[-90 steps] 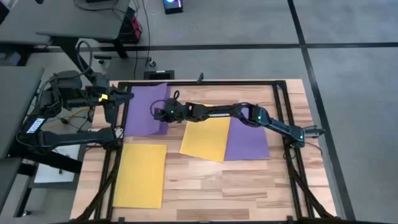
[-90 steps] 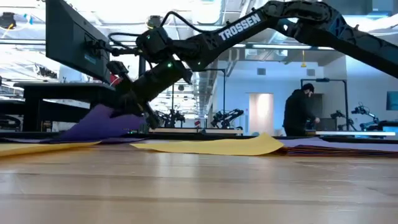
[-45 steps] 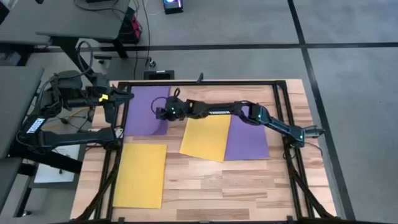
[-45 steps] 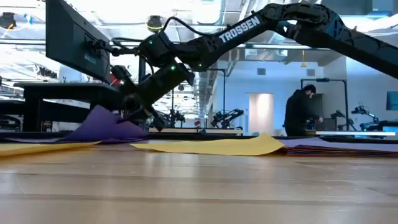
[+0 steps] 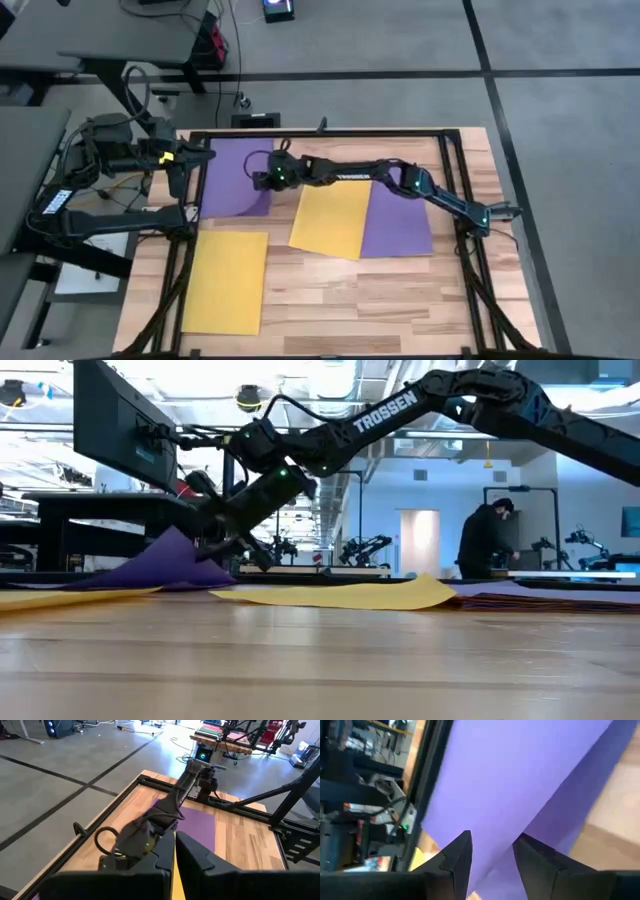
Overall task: Organize paper
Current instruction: Stack the purple paper on top of the other purple paper, then stack the yellow paper on top of the other yellow paper
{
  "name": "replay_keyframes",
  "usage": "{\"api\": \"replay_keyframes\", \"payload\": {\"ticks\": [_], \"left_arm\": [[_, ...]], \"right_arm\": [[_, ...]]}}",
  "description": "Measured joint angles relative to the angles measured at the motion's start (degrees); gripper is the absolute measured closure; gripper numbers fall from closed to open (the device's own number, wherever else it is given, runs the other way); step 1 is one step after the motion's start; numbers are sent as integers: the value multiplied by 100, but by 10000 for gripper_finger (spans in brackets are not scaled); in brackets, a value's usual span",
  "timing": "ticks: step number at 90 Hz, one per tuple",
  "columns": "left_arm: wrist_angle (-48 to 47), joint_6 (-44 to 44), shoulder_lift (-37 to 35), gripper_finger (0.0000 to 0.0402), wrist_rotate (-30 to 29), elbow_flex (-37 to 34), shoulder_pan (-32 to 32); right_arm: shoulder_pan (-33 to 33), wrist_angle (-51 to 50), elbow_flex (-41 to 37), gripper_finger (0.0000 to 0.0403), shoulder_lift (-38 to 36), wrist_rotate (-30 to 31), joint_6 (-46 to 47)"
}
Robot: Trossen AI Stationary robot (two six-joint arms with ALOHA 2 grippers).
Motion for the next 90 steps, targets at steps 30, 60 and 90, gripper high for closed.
{"api": "replay_keyframes", "payload": {"ticks": [30,60,90], "left_arm": [[-1,3,-1,402,-1,0,1],[-2,74,1,402,1,0,1],[-11,-7,-1,402,0,0,0]], "right_arm": [[3,-1628,519,268,-43,86,-354],[-143,-2435,850,273,24,112,-385],[-36,-2078,841,394,368,-272,-225]]}}
